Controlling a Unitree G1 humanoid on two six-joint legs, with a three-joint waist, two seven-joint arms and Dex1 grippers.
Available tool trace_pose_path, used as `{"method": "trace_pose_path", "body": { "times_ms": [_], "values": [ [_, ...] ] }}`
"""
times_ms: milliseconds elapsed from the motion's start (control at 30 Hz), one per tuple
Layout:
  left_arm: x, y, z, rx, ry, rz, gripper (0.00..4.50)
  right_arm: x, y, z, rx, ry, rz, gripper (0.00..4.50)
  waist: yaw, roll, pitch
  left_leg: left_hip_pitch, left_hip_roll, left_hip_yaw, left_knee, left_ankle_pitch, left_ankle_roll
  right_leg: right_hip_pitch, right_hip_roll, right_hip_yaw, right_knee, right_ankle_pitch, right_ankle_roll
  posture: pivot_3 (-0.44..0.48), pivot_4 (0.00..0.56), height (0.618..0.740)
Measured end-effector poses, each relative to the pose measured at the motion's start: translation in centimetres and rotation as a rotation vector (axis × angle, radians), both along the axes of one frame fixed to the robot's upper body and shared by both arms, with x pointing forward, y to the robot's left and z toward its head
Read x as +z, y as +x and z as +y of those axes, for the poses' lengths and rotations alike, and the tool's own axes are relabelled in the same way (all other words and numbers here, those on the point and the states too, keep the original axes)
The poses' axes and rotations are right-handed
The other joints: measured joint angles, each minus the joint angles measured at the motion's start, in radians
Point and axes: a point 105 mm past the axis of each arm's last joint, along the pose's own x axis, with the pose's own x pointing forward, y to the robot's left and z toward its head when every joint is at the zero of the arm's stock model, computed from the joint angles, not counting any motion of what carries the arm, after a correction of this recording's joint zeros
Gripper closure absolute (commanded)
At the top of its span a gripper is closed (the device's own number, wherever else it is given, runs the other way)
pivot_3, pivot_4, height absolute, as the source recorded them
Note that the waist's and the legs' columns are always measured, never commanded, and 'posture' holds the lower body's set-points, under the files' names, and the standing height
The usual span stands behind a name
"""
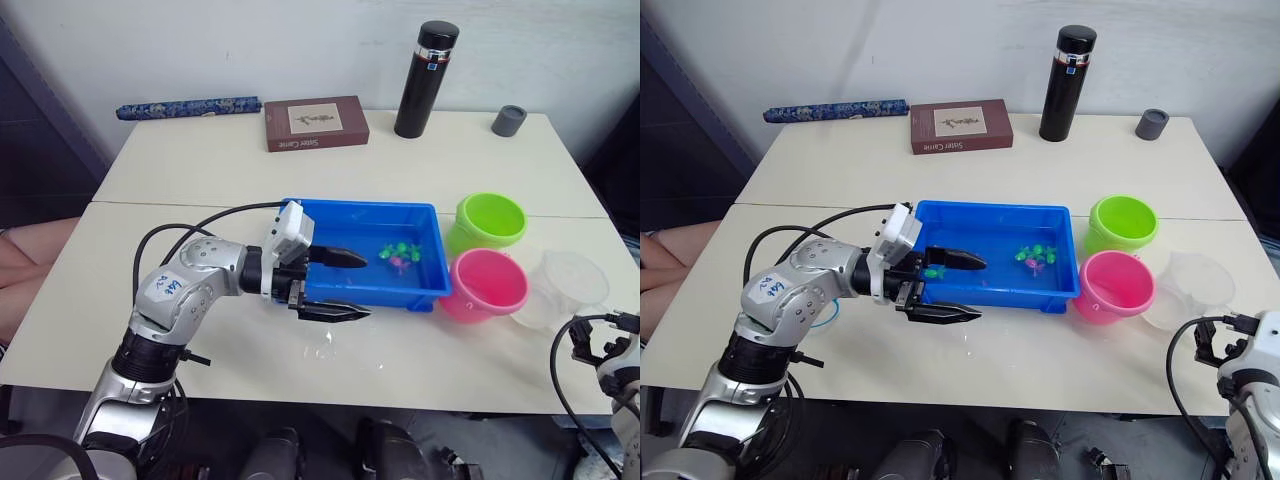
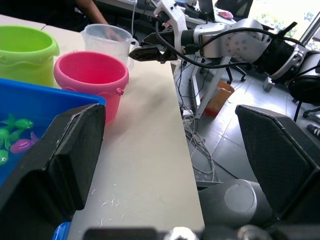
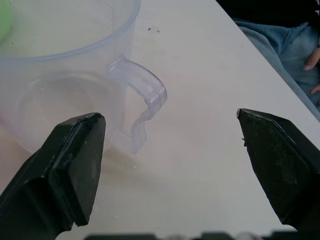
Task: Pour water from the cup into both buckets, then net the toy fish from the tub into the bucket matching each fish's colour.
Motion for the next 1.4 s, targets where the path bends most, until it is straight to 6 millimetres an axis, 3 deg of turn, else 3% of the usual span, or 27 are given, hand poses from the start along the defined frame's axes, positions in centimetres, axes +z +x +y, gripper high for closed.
{"method": "trace_pose_path", "body": {
  "times_ms": [467, 1233, 1333, 1400],
  "values": [
    [0.3, -0.1, 0.0, 0.017, 0.003, -0.024, 0.03, -0.7, 1.3, -1.2, -0.085, -0.001, -0.047, 0.00, -0.001, 0.000, 0.000, 0.000, 0.000, 0.000, 0.000, 0.000, -0.001, 0.000, 0.001, 0.000, 0.000, 0.000, 0.000, 0.000, 0.150, 0.740],
    [0.4, 0.1, 0.5, 0.050, 0.017, -0.035, 0.03, -1.9, 3.3, -1.8, -0.065, -0.016, -0.104, 0.00, -0.004, 0.001, 0.000, 0.000, 0.001, 0.001, -0.001, 0.001, -0.001, 0.000, 0.001, 0.000, 0.000, 0.000, 0.000, 0.000, 0.150, 0.740],
    [0.5, 0.1, 0.4, 0.049, 0.017, -0.037, 0.00, -2.0, 3.5, -1.7, -0.056, -0.017, -0.109, 0.87, -0.004, 0.001, 0.000, 0.000, 0.001, 0.000, -0.001, 0.001, -0.001, 0.000, 0.001, 0.000, 0.000, 0.000, 0.000, 0.000, 0.150, 0.740],
    [0.5, 0.0, 0.4, 0.048, 0.017, -0.039, 0.00, -2.1, 3.8, -1.5, -0.040, -0.017, -0.113, 1.88, -0.003, 0.001, 0.000, 0.000, 0.001, 0.000, -0.001, 0.001, -0.001, 0.000, 0.001, 0.000, 0.000, 0.000, 0.000, 0.000, 0.150, 0.740]
  ]
}}
